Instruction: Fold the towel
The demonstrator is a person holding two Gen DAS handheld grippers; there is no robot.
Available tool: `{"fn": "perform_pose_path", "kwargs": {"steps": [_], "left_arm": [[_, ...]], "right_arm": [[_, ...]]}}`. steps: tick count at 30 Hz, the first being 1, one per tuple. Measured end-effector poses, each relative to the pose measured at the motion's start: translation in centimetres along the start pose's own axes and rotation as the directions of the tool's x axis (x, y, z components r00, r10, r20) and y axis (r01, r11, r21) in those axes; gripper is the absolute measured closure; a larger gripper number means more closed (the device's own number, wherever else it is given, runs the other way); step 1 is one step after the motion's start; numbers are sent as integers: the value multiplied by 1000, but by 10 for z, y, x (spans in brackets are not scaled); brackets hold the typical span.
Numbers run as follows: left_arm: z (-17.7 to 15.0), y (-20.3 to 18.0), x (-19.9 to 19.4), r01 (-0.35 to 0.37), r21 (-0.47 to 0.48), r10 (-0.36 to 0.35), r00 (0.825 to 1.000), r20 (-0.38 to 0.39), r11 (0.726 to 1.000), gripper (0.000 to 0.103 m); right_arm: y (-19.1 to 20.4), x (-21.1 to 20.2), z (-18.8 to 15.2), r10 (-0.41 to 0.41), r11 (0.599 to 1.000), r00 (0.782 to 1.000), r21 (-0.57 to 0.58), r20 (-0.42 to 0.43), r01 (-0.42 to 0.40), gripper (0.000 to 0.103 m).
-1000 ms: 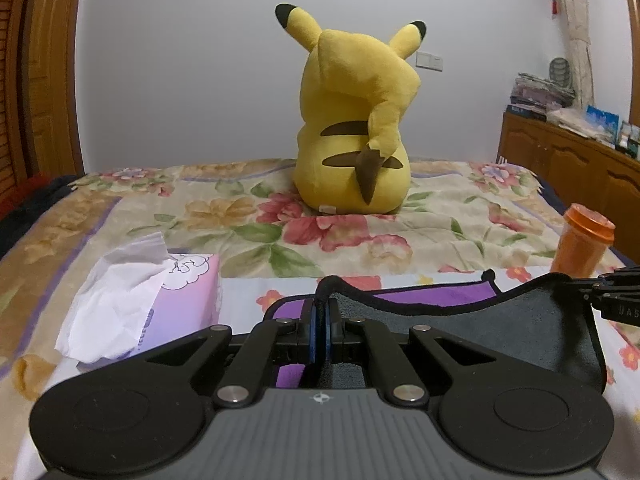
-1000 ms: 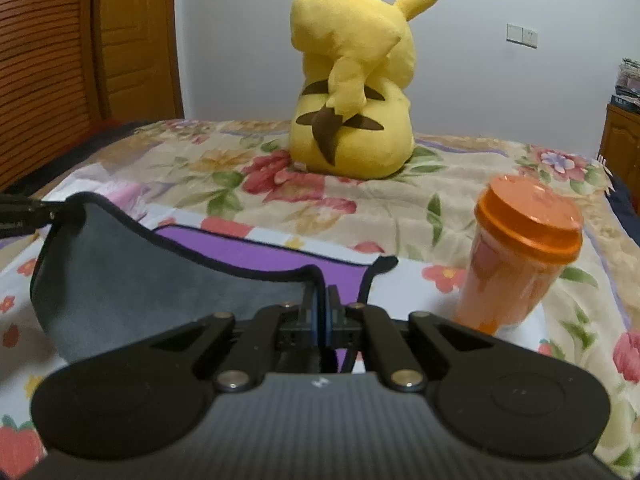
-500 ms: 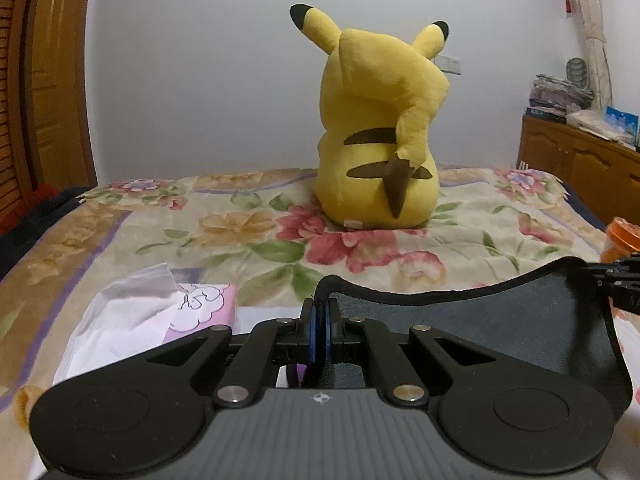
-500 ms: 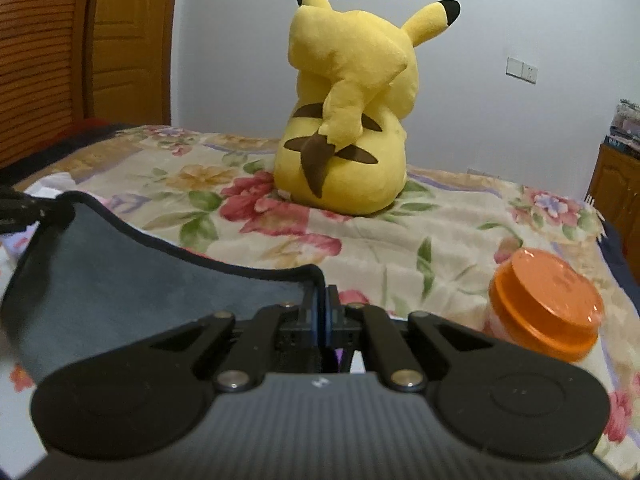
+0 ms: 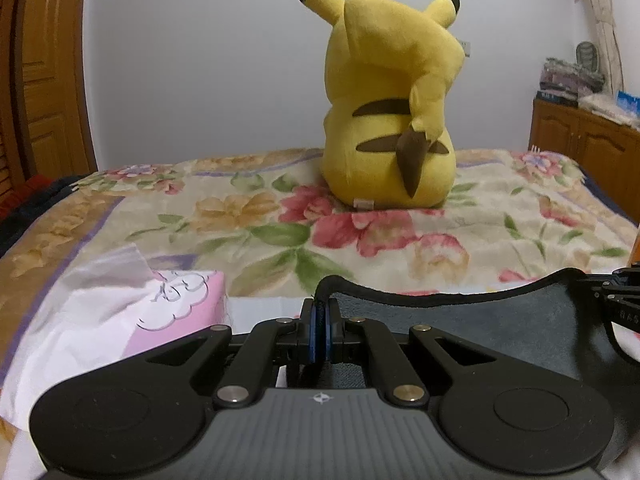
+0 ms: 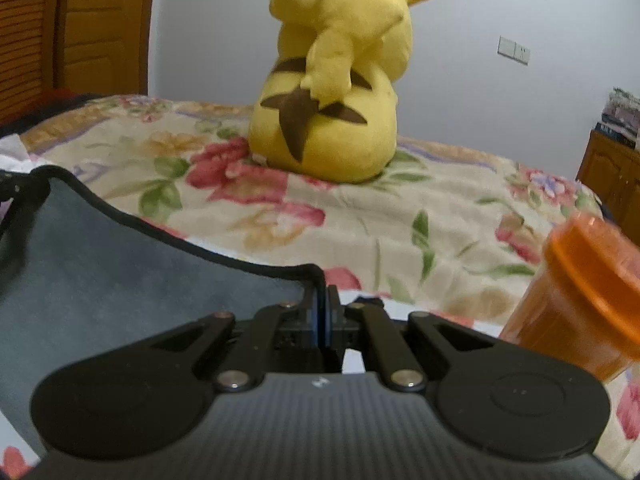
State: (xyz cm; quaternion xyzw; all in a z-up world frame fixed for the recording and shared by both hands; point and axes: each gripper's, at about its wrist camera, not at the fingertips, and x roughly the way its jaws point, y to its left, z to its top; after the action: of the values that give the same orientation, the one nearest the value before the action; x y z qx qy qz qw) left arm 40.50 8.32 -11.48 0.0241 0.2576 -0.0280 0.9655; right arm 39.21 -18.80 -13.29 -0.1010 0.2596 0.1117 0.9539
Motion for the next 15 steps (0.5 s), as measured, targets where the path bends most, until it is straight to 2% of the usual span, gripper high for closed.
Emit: {"fn": "perform_pose_path", "kwargs": {"steps": [6, 8, 9, 13, 14, 15], "left_arm": [[-6, -1, 7, 0, 4, 0, 999, -36, 1000, 93], [-6, -1, 7, 3, 4, -3, 999, -47, 1000, 87], [-6, -1, 6, 6, 7, -6, 999, -46, 1000, 85], [-6, -3, -2, 19, 11, -19, 998, -53, 1000, 74], [-5, -3, -5, 19, 13, -19, 998, -54, 1000, 73], [-5, -4, -7, 20, 15, -19, 998, -55, 1000, 73]], "right_arm": [[-1, 7, -7, 9, 1000, 1000, 19, -28, -9, 98], [-1, 6, -7, 12, 1000, 1000, 29, -28, -12, 96], [-1, 6, -8, 14, 999, 999, 29, -31, -13, 91], [-1, 0, -10, 29, 999, 999, 32, -40, -27, 88], [-1, -2, -11, 29, 999, 999, 32, -42, -28, 83], [-1, -4, -11, 31, 999, 999, 32, -44, -30, 71]]}}
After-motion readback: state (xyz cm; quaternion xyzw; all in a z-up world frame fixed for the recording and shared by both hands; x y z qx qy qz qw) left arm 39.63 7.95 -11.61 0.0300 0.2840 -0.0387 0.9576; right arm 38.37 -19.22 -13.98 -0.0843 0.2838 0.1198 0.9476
